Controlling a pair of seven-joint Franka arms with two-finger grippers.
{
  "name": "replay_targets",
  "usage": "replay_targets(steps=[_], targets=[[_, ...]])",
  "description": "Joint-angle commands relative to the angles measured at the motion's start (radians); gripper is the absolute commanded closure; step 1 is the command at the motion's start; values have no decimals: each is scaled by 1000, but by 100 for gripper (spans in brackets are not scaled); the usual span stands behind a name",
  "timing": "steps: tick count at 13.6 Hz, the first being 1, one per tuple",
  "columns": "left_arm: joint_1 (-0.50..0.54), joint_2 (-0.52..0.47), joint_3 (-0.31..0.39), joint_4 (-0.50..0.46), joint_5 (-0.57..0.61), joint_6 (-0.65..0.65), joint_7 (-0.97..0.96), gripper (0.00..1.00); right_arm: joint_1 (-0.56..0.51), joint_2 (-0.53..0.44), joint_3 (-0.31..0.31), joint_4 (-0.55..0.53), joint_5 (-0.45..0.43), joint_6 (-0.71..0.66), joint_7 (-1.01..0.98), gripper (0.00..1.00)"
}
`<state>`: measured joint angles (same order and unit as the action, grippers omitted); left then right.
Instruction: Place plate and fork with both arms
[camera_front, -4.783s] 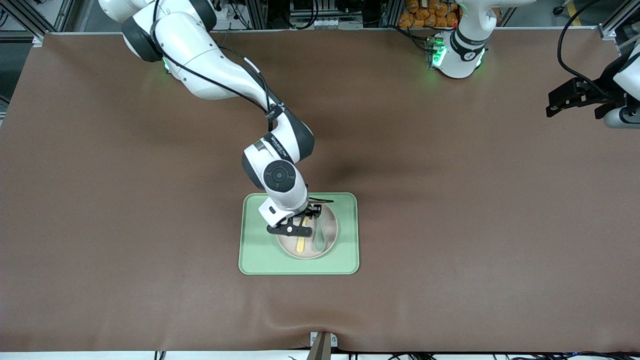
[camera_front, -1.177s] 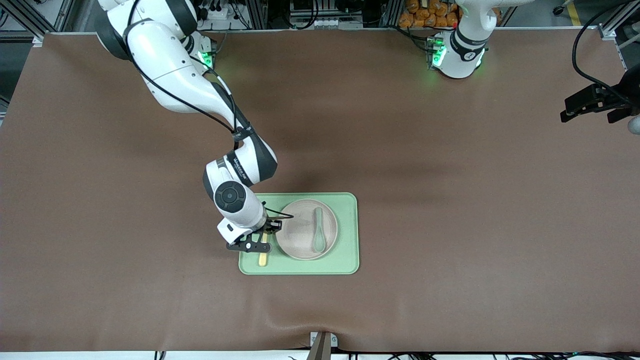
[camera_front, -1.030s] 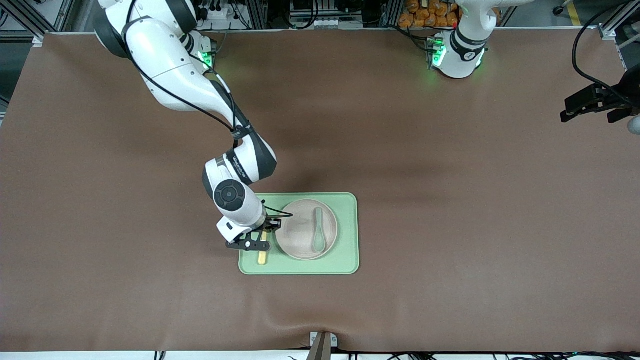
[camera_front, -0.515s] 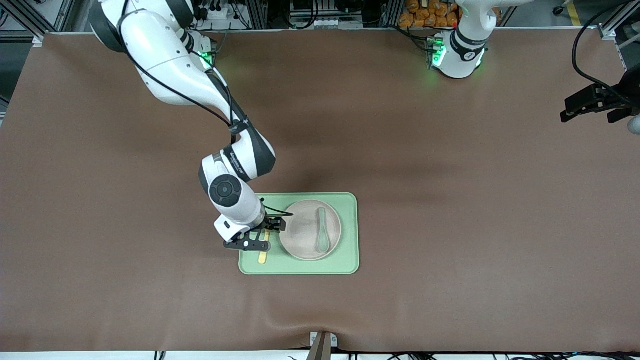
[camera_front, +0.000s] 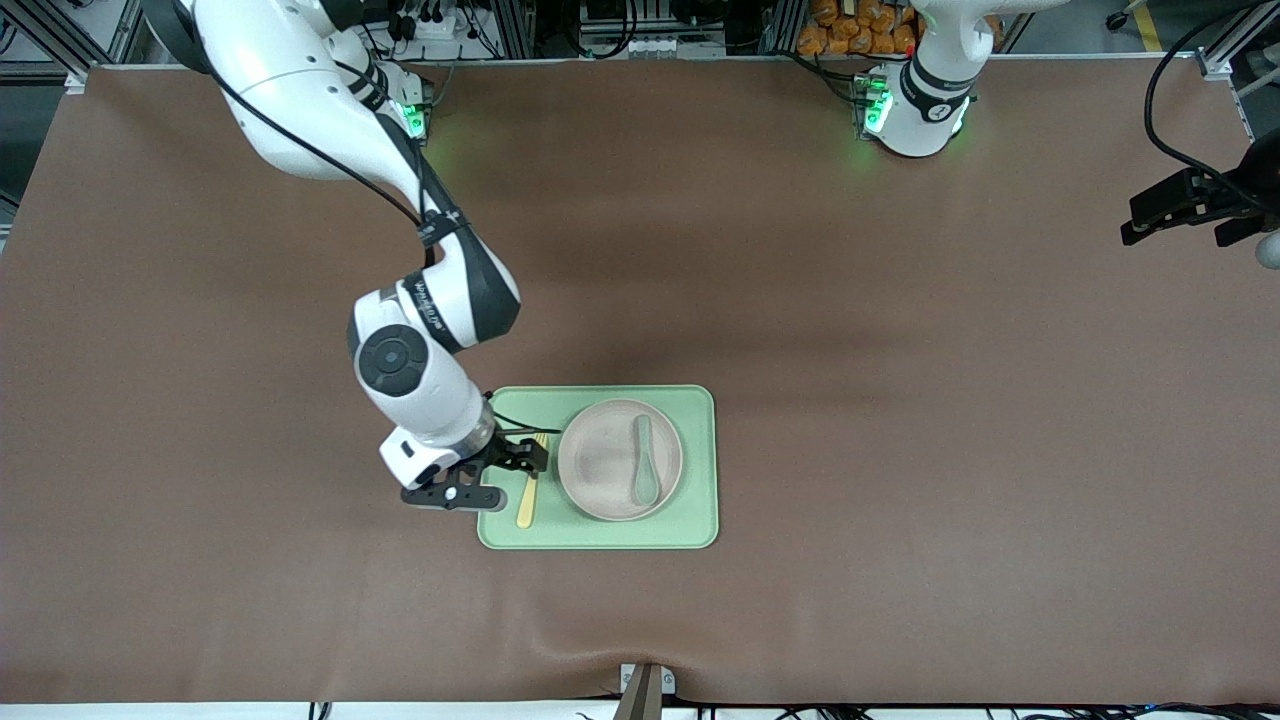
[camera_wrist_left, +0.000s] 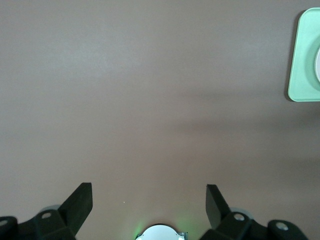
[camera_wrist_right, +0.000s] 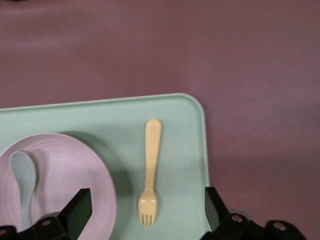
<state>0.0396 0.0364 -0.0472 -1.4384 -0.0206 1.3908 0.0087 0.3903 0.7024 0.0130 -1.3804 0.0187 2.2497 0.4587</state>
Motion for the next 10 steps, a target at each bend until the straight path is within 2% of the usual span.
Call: replay_targets(steps=[1,9,10], targets=[[2,2,-3,7,22,7,17,0,-56,-60,12,-25,14,-47,-46,0],[-3,2,-5,7,24,8,17,0,-192,-181,16,-26,7,-231,-159,0],[-6,2,-11,7,24,8,19,0,-227,-202,37,-26,7,-266,-187,0]])
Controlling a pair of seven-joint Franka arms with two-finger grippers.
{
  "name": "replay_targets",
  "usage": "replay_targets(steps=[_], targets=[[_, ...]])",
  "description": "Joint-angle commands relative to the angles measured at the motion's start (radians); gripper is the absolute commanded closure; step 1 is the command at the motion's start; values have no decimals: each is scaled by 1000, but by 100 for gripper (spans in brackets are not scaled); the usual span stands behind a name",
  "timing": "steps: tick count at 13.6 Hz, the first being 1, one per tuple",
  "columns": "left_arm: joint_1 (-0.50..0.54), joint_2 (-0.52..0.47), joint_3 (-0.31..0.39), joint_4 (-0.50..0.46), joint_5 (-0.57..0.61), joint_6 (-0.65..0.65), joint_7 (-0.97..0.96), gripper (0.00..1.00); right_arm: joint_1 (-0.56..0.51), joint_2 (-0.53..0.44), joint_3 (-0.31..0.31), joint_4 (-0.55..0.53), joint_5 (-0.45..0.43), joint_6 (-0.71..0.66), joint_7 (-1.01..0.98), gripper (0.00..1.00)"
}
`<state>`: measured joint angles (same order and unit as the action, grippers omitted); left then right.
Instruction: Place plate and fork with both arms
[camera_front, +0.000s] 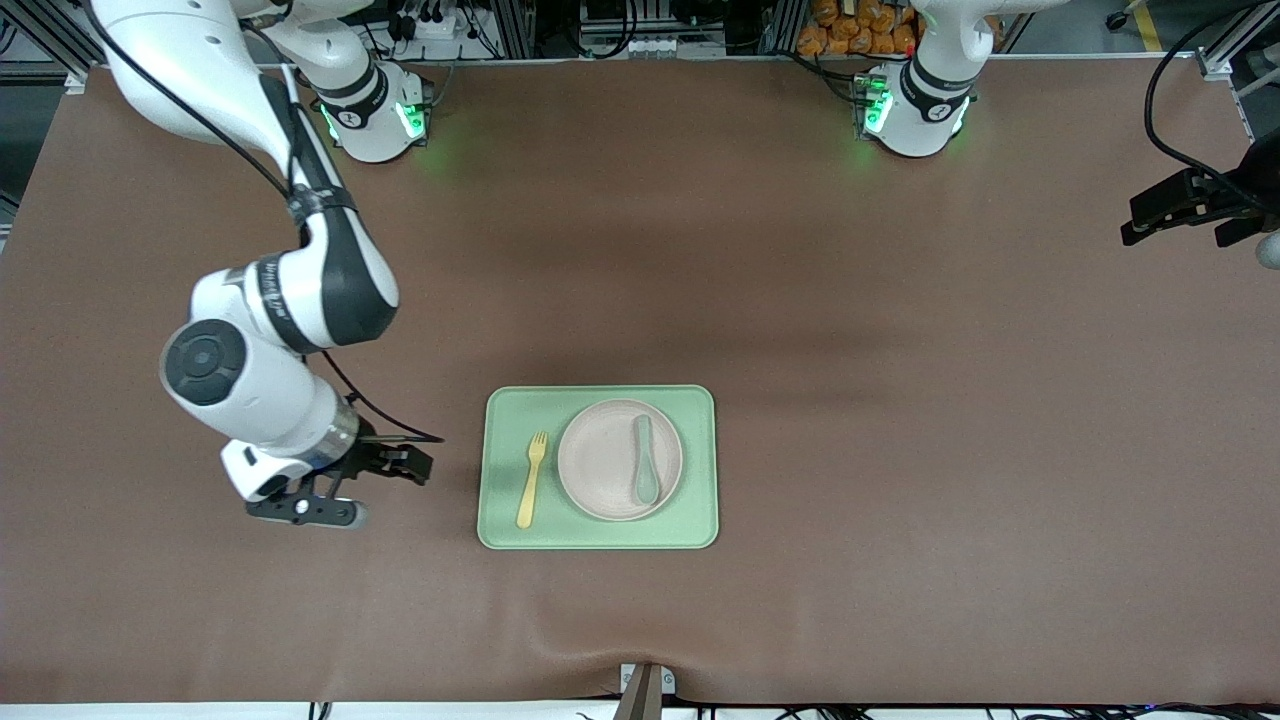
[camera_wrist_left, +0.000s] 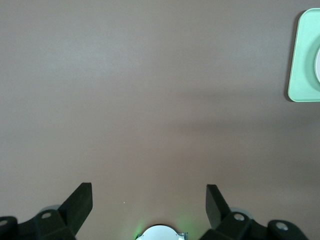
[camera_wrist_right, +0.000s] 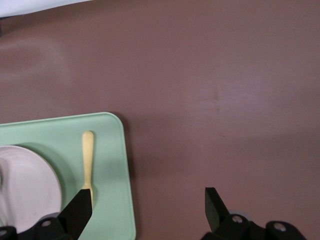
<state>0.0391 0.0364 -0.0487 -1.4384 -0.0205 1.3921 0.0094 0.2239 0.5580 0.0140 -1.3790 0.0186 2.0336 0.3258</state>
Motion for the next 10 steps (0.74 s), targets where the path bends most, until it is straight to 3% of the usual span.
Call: replay_targets(steps=[1,2,8,10], targets=[[-8,0,-16,7,24,7,17,0,-108,-78,78,-28,7,-90,-77,0],[-8,2,-23,7,28,7,17,0,-136,-101,102,-28,6,-119,-79,0],[-4,0,-30,7,37,7,17,0,-179,-251,106,-54,4,-236,-125,0],[-2,0,-30,7,37,7,18,0,-193,-346,106,-124,4,-245,-128,0]])
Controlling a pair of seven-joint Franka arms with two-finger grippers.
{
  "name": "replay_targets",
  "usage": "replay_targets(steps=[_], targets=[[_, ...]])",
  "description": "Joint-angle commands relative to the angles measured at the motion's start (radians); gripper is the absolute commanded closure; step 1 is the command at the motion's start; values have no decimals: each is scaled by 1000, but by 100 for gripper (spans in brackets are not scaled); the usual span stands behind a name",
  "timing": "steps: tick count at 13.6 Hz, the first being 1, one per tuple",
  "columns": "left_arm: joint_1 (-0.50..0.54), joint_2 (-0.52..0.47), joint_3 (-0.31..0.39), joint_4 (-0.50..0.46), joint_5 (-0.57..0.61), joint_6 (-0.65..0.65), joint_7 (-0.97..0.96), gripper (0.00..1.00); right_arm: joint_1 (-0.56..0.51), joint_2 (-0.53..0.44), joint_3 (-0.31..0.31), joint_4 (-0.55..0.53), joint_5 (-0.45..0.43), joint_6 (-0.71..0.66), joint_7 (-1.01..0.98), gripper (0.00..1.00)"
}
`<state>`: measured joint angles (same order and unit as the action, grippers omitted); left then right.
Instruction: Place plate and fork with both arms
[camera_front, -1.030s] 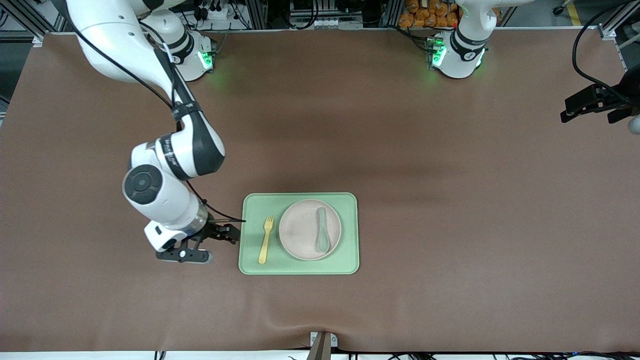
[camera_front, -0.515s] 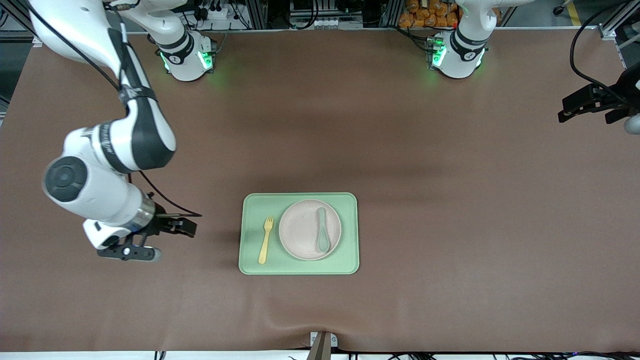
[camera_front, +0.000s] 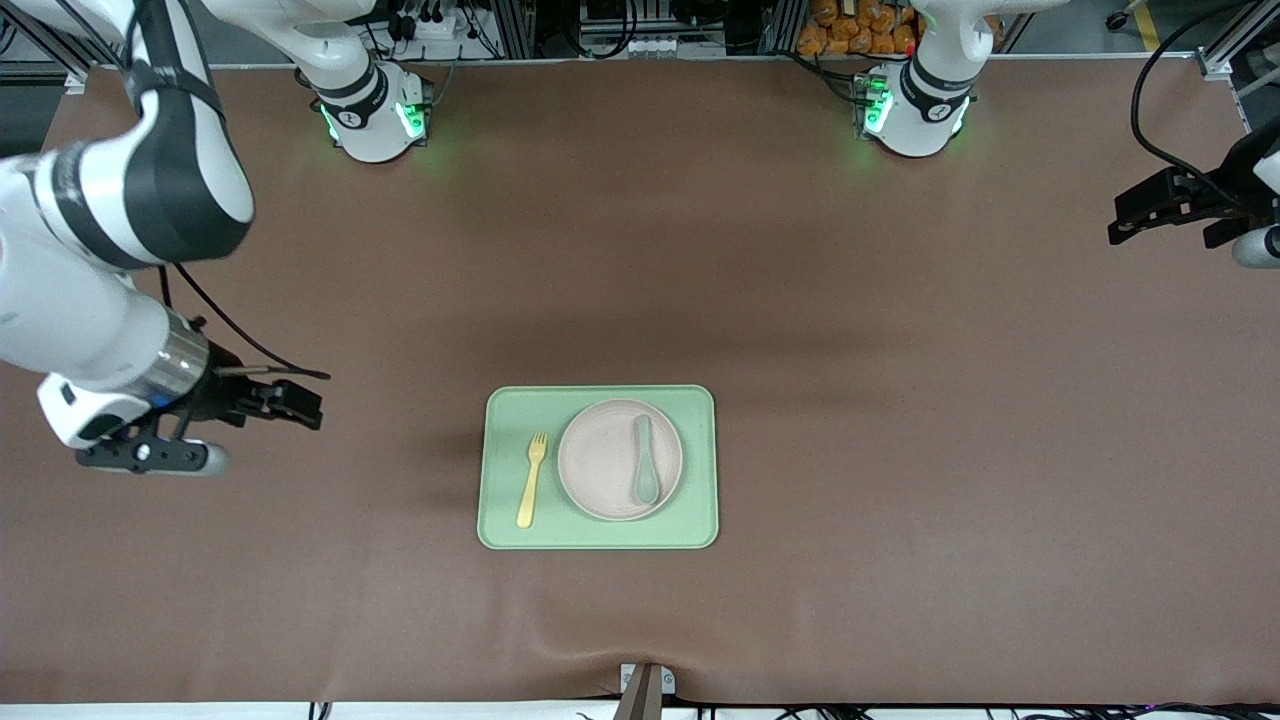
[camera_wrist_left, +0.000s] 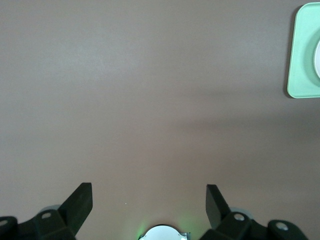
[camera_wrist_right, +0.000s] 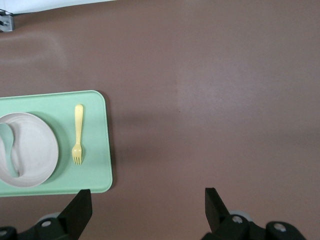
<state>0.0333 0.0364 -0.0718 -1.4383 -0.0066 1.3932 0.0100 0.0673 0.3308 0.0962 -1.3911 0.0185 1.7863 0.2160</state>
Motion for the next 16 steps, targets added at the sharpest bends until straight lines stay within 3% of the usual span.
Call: replay_targets(steps=[1,3,6,10,14,16], targets=[[4,0,-6,7,23,6,16,0,-47,-171,23,-161,6,4,-20,0],[4,0,-6,6,23,6,18,0,-60,-267,23,-238,11,1,-21,0],[7,0,-5,6,23,6,18,0,-80,-338,23,-243,11,-77,-59,0],[5,0,-5,6,23,6,18,0,-96,-325,22,-122,6,-94,-90,0],[7,0,-5,6,23,6,18,0,-109,-325,19,-25,0,-223,-93,0],[5,0,-5,6,23,6,18,0,-124,-325,17,-49,-5,-252,-133,0]])
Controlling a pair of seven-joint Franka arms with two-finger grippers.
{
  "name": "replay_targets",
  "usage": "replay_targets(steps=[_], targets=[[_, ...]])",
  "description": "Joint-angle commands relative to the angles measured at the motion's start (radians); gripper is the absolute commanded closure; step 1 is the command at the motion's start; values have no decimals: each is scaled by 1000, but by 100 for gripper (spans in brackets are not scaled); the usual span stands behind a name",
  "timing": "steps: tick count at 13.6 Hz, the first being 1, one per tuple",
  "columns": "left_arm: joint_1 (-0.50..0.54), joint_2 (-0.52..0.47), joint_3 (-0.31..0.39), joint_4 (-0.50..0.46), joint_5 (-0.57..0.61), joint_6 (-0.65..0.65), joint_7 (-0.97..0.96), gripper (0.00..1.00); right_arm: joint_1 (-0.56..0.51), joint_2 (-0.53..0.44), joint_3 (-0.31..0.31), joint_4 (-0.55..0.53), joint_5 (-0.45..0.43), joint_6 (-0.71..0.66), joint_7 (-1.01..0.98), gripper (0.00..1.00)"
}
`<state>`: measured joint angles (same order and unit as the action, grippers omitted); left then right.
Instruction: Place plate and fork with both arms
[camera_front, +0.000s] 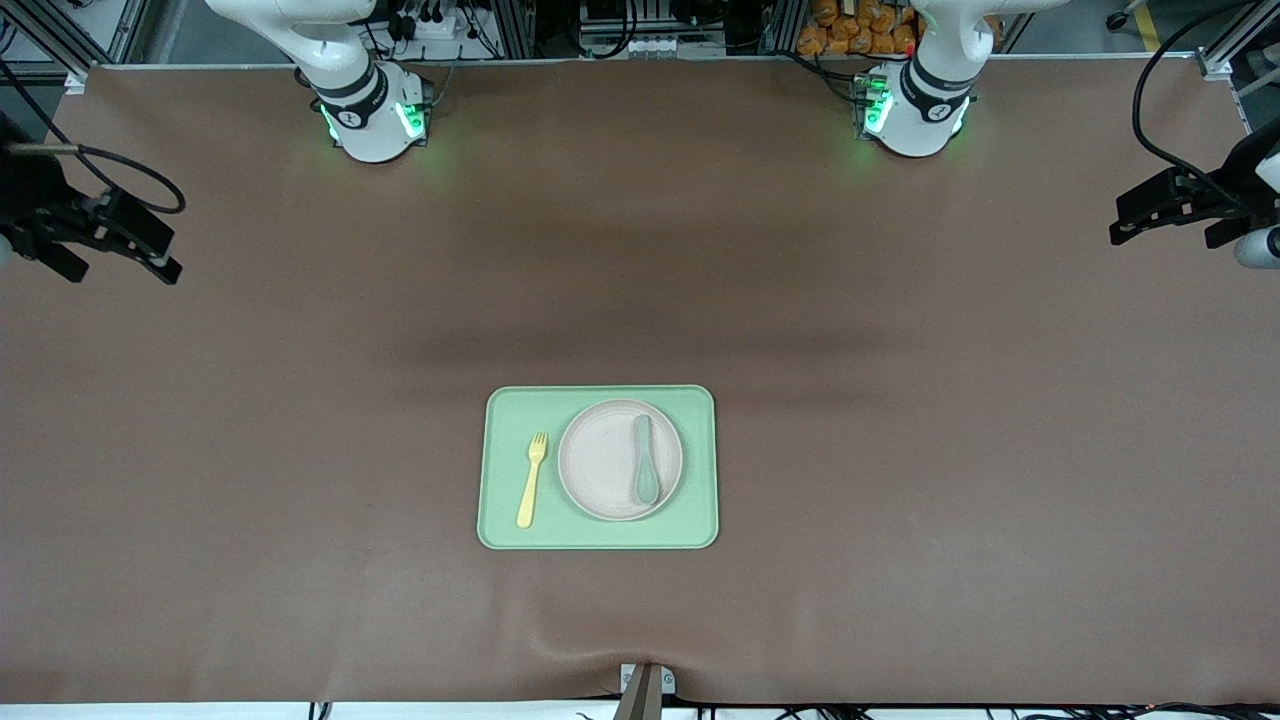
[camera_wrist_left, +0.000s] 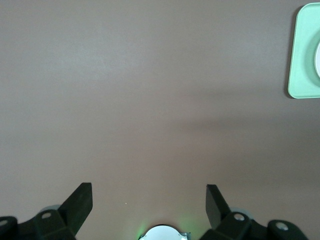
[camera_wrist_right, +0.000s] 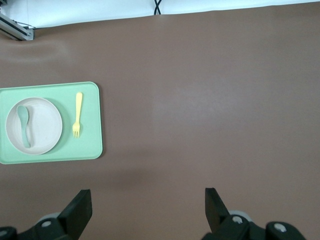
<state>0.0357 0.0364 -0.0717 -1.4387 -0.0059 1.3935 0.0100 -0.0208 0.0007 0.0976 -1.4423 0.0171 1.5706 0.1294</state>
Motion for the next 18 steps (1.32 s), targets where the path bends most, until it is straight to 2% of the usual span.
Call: replay_targets(steps=[1,18], targets=[[3,0,-5,8,23,5,18,0,-50,5,16,-16,-3,-37,-91,0],[4,0,-5,8,23,5,18,0,-50,9,17,-26,-16,-60,-102,0]])
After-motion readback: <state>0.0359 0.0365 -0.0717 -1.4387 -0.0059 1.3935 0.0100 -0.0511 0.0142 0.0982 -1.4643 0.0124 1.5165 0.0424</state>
